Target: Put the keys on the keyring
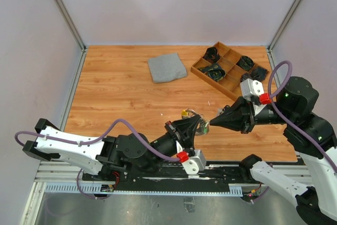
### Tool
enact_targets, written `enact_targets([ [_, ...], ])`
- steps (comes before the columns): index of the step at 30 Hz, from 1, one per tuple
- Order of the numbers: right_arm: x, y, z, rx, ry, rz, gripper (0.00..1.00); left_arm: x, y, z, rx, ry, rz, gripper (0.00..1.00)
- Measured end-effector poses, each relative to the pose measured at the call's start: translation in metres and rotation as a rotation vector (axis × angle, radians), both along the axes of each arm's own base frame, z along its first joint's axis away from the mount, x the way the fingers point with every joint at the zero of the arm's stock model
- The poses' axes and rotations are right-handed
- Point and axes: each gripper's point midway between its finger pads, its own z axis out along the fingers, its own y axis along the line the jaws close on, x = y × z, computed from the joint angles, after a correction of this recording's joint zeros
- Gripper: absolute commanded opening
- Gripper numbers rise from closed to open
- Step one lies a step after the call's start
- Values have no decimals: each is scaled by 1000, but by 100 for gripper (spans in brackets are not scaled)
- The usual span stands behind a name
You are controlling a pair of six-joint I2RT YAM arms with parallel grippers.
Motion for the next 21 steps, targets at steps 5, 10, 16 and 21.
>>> enact_targets([
  [5, 2, 5, 1, 18, 1, 12, 1, -1, -4, -4, 11, -2, 0, 1],
  [10, 3, 7, 2, 27, 7, 12, 1, -1, -6, -6, 18, -3, -1, 1],
  [16, 4, 6, 2, 27, 8, 3, 1, -1, -6, -6, 15, -1, -1, 0],
  [21, 6, 5, 2, 27, 1, -15, 0, -2, -6, -6, 13, 1, -2, 0],
])
